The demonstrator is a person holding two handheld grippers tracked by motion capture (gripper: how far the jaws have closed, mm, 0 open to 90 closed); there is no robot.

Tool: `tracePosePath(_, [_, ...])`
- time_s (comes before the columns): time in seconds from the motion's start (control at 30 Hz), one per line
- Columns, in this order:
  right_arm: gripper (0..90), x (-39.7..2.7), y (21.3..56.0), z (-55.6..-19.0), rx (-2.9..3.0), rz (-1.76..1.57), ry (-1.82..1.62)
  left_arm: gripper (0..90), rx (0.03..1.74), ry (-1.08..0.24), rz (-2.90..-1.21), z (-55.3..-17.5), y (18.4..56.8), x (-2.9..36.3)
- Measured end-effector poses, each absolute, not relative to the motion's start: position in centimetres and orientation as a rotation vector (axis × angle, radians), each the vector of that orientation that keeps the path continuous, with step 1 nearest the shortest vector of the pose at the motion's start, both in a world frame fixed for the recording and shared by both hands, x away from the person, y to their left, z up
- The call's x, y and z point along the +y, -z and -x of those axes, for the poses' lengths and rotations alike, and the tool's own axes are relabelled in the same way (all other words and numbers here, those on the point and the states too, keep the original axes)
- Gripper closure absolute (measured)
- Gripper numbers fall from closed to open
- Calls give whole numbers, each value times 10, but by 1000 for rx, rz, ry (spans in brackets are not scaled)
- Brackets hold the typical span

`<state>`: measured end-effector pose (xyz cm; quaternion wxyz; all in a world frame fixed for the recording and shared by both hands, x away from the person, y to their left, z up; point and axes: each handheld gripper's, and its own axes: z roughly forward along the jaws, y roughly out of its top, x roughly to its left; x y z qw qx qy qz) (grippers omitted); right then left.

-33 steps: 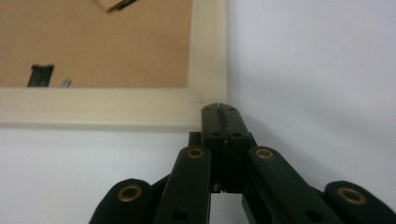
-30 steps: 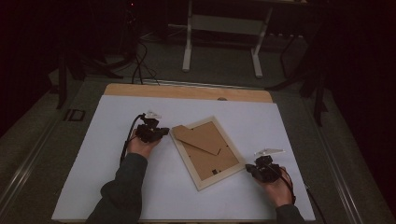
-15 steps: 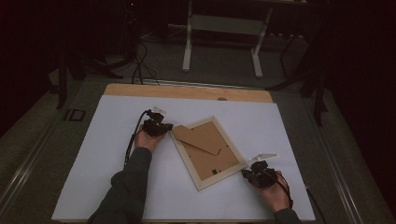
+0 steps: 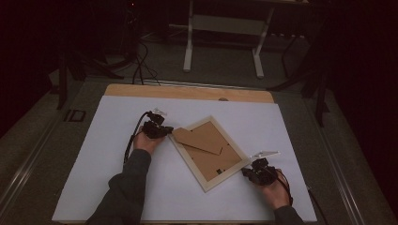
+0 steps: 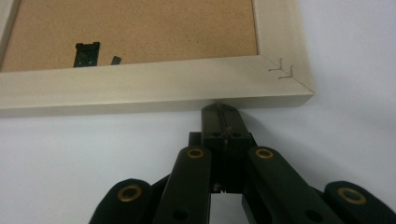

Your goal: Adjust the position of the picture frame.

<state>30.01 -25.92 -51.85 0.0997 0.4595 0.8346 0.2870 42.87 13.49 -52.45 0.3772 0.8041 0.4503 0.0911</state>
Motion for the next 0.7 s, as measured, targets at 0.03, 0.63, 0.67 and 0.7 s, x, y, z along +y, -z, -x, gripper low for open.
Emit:
tracePosePath(0.03, [900,-259,518,-301,2467,-1358,-850,900,1150,-234,-2055,-427,525,136])
tracePosePath(0.63, [900,-252,518,-327,2439,-1384,-836,900,1186,-225,-2108,-387,531,139])
tracePosePath(0.67, [900,-251,518,-328,2438,-1384,-840,900,1194,-220,-2100,-385,531,139])
tracePosePath(0.7, [900,-250,518,-329,2437,-1385,-839,900,1203,-218,-2087,-382,532,141])
